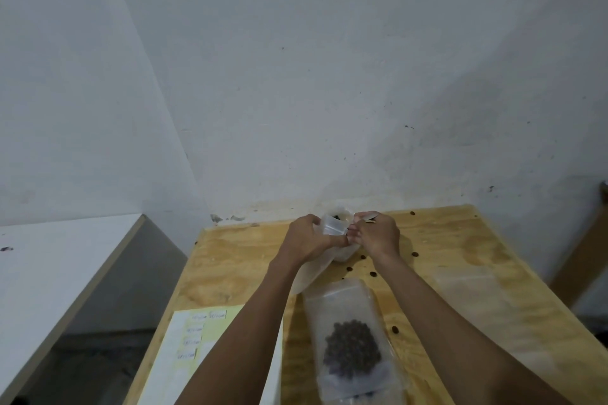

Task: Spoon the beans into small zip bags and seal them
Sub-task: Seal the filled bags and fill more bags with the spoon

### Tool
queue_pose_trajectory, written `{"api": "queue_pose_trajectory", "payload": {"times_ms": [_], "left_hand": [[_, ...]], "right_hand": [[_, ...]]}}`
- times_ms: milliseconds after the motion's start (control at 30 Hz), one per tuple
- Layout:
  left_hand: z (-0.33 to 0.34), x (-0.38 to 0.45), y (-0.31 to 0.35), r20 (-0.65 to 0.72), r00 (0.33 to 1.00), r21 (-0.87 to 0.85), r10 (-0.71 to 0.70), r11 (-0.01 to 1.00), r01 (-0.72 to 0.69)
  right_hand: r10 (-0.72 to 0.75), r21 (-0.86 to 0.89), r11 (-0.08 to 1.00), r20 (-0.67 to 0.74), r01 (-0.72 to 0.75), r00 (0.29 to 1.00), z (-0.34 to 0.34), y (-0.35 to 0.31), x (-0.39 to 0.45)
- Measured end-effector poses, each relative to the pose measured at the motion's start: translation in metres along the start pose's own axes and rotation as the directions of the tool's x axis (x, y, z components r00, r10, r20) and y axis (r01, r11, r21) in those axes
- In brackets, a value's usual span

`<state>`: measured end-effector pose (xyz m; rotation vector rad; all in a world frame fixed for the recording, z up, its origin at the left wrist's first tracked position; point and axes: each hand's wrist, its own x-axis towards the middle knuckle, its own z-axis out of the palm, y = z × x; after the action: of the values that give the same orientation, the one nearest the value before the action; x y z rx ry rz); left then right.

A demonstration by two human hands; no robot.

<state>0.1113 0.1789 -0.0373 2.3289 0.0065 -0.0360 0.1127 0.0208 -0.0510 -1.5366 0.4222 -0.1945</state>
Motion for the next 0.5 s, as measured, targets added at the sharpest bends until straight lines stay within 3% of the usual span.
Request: {"api": "queue_pose_trajectory", "payload": {"times_ms": [133,333,500], "left_hand": [[0.002,-0.003,-0.002,-0.036,0.999,-0.028,0.023,0.999,-0.024],[0.003,-0.013,-0.009,-0.139,0.982,-0.060,0.126,0.989,-0.135],[0.003,-0.020,-0.009,-0.208,0.957,-0.038,0.202,0.976,-0.214]], "right_hand": [[0.018,0.087,0.996,-0.014,-0.016,1.000,-0.005,0.000,-0.003],[-0.068,0.127,0.988,-0.109,0.082,0.992,-0.025,0.003,-0.007],[-0.247,0.044,0.966,-0.150,0.256,0.957,-0.036,0.007,-0.014]]}}
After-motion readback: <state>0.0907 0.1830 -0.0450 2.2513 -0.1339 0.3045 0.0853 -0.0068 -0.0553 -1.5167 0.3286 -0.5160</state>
